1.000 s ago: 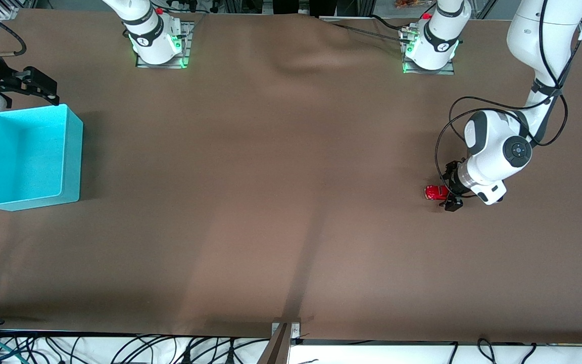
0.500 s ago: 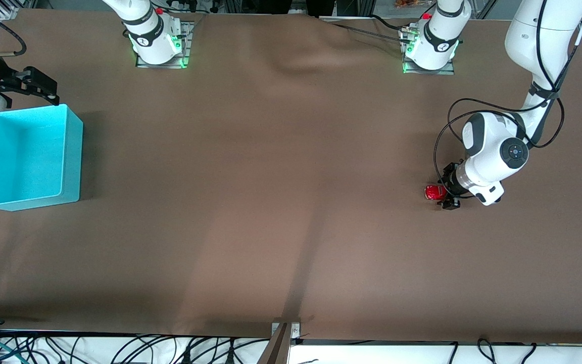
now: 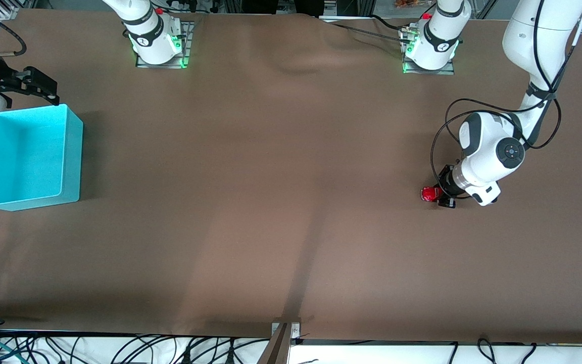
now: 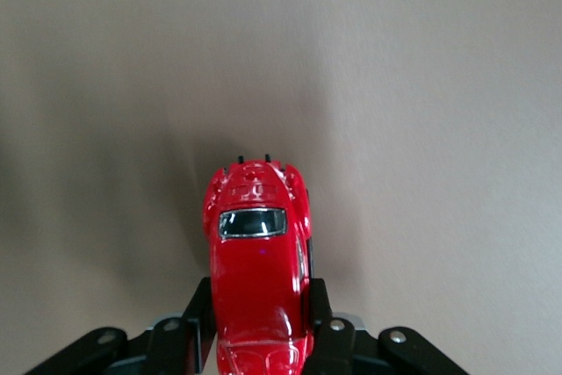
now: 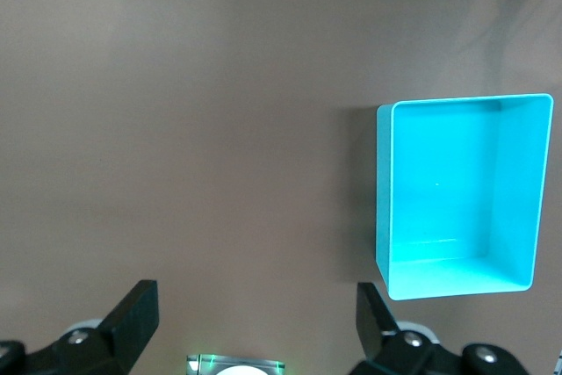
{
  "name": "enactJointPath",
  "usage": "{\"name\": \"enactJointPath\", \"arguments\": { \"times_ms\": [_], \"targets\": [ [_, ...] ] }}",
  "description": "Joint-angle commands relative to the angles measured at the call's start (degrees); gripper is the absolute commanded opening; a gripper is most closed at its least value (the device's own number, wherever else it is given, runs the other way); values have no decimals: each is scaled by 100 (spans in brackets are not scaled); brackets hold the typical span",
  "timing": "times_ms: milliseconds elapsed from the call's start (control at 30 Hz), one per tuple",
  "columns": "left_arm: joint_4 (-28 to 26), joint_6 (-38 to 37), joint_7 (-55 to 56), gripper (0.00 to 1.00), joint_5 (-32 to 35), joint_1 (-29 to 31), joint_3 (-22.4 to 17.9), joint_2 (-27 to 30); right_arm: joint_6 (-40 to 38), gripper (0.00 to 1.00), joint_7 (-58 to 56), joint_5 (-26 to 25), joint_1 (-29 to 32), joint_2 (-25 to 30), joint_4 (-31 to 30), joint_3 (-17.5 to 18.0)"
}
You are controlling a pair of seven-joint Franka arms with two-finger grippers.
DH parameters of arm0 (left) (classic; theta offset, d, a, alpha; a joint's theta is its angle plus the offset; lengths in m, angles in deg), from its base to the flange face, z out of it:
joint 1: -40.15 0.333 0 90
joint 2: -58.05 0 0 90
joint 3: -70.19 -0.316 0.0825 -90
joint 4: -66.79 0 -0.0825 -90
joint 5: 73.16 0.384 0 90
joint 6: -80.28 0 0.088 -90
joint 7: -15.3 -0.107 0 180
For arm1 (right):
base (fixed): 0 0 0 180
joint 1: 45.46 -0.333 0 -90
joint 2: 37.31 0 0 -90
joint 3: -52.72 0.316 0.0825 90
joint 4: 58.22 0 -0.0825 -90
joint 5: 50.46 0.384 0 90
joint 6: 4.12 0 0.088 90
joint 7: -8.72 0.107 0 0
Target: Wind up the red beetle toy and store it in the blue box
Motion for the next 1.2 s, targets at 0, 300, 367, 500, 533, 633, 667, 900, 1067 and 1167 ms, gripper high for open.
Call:
{"name": "enactJointPath", "arguments": {
  "times_ms": [0, 300, 367, 500, 533, 633, 667, 900, 1067, 1167],
  "targets": [
    [296, -110, 779, 0, 645, -5, 140, -403, -103, 100, 77, -71, -18, -44, 142, 20],
    [314, -110, 859, 0, 796, -5, 140, -509, -103, 100, 77, -63, -18, -44, 142, 20],
    [314, -110, 823, 0, 813, 13, 131, -518, -103, 100, 77, -71, -18, -44, 142, 20],
    [314, -110, 814, 0, 1103, 83, 87, -605, -103, 100, 77, -63, -18, -44, 142, 20],
    [314, -110, 797, 0, 1164, 92, 70, -614, -103, 100, 77, -71, -18, -44, 142, 12],
    [314, -110, 657, 0, 1253, 171, -1, -667, -103, 100, 77, -71, -18, -44, 142, 12],
    [314, -110, 595, 0, 1253, 171, -10, -667, -103, 100, 77, -71, -18, -44, 142, 12],
    [314, -110, 191, 0, 1253, 189, -238, -676, -103, 100, 77, -63, -18, -44, 142, 12],
    [323, -110, -81, 0, 1253, 215, -378, -676, -103, 100, 77, -63, -18, -44, 142, 20],
    [323, -110, -327, 0, 1244, 215, -484, -676, -103, 100, 77, -63, -18, -44, 142, 20]
  ]
}}
